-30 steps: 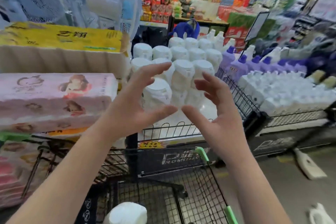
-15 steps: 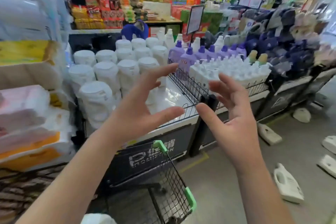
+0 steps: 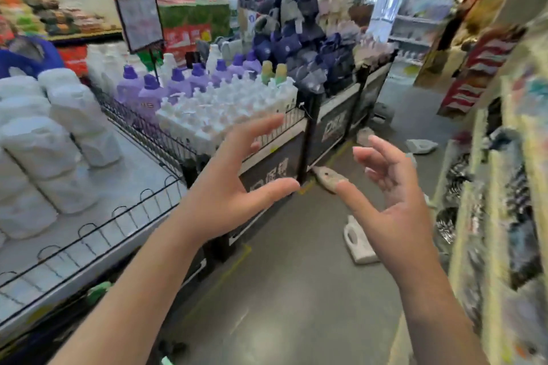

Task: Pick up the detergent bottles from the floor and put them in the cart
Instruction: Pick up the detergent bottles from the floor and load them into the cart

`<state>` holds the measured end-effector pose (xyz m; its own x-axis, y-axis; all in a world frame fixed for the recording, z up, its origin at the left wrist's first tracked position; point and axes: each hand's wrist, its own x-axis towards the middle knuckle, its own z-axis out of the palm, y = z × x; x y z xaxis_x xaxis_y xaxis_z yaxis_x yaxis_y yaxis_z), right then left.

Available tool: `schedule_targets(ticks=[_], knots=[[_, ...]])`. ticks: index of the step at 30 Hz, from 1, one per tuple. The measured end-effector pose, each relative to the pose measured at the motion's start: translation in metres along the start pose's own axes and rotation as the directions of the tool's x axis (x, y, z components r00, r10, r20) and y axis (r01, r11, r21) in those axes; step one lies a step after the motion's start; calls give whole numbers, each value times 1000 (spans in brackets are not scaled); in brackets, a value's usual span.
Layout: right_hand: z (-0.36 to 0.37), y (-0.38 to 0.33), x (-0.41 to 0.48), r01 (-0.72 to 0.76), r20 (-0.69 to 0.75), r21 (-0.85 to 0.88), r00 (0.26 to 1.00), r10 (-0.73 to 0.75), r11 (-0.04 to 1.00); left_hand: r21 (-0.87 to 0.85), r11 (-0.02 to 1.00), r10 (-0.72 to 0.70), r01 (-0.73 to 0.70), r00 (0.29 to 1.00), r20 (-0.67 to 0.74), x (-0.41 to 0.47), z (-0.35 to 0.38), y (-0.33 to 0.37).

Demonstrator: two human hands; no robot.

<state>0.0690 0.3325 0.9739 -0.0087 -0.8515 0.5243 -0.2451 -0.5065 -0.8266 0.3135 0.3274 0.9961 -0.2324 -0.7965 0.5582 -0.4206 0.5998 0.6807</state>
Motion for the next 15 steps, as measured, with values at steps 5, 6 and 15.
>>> schedule_targets(ticks=[5,6,15], knots=[[-58,40,24,-50,-126,-70,991,41,996,-103,994,53,-42,992,113,65,72,-18],[-67,47,30,-50,-149,-87,988,37,995,-118,992,60,-44,989,135,79,86,-23],[-122,127,105,-157,-231,-265,968,96,951,-278,954,186,-111,947,261,213,194,-102]])
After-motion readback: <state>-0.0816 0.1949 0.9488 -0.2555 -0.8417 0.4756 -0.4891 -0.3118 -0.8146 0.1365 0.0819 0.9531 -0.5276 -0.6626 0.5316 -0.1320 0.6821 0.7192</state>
